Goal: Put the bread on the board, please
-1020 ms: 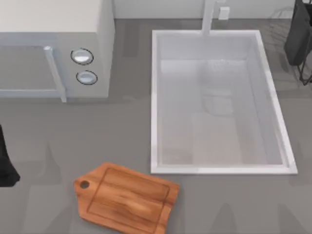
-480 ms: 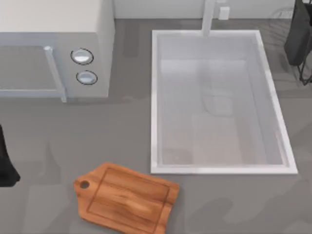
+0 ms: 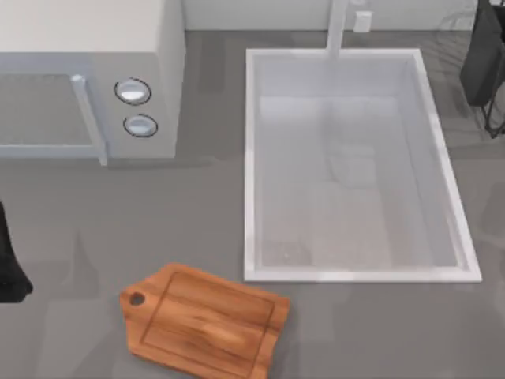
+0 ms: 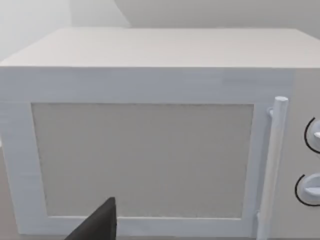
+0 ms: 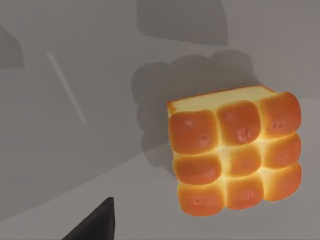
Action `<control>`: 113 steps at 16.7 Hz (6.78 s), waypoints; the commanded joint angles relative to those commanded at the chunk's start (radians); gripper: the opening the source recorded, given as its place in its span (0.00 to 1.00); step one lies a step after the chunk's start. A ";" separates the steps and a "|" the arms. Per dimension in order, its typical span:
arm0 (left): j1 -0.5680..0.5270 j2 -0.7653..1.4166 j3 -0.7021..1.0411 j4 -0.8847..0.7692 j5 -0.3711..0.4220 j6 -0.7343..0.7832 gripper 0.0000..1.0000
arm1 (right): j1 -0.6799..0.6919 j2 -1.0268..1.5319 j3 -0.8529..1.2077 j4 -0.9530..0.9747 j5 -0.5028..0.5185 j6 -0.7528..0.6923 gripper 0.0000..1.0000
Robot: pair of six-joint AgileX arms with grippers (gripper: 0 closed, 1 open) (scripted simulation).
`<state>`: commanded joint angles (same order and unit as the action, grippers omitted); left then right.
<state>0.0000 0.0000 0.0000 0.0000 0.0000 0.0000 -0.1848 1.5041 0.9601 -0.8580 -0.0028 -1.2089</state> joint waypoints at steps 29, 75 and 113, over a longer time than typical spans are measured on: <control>0.000 0.000 0.000 0.000 0.000 0.000 1.00 | -0.025 0.340 -0.002 0.173 0.001 -0.167 0.70; 0.000 0.000 0.000 0.000 0.000 0.000 1.00 | 0.629 0.568 0.755 -0.411 -0.006 -0.567 0.00; 0.000 0.000 0.000 0.000 0.000 0.000 1.00 | 1.206 0.882 1.019 -0.313 -0.001 -0.892 0.08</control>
<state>0.0000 0.0000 0.0000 0.0000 0.0000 0.0000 1.0216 2.3857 1.9788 -1.1711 -0.0042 -2.1008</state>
